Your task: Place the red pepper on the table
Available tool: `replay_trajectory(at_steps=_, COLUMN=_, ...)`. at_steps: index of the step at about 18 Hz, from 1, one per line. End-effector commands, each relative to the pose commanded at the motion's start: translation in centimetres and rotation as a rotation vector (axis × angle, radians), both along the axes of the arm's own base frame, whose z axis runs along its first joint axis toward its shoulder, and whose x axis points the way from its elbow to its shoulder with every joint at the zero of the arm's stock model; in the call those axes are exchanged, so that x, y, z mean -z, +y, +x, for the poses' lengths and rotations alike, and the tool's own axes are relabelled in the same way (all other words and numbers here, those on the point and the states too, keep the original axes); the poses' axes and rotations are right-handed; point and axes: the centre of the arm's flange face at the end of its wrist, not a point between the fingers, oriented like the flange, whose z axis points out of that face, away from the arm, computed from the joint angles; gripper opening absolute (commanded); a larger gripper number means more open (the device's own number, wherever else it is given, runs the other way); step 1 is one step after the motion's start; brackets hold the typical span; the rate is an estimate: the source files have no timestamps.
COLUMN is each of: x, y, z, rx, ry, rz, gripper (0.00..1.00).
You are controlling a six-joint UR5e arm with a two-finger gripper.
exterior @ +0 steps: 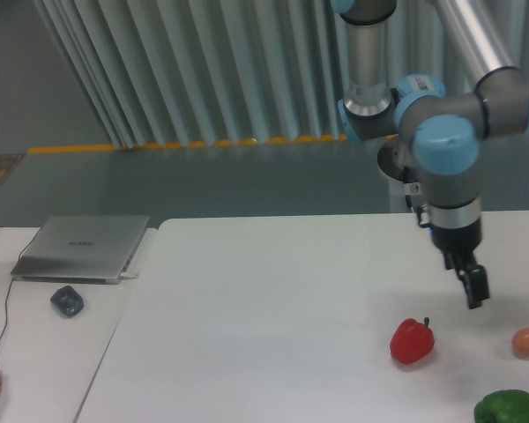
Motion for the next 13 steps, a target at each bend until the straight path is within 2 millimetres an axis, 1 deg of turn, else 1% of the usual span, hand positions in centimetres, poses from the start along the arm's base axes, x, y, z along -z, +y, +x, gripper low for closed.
replay_trajectory(at_steps=3, x=0.3, y=-1.3, z=-2.1, rx=0.105, ry=-0.007, rz=-0.017, gripper=1.00)
replay_trajectory(at_steps=5, x=0.0, y=-1.5, z=-2.7, rx=0.115, ry=-0.007, rz=-0.015, gripper=1.00)
replay_trajectory(at_steps=6, x=0.4, y=-1.4, z=-2.9, rx=0.113, ry=-0.018, rz=-0.010, gripper=1.00)
replay_trajectory(at_steps=9, x=0.2, y=-1.3, z=-3.3, rx=0.110, ry=-0.017, rz=0.002, gripper=1.00)
replay_trajectory(at_steps=10, x=0.3, y=-1.6, z=-3.6, rx=0.104, ry=-0.019, rz=0.001, gripper=1.00)
replay_trajectory(at_steps=13, x=0.3, y=-1.7, z=-3.8, rx=0.099, ry=-0.019, rz=0.001, gripper=1.00)
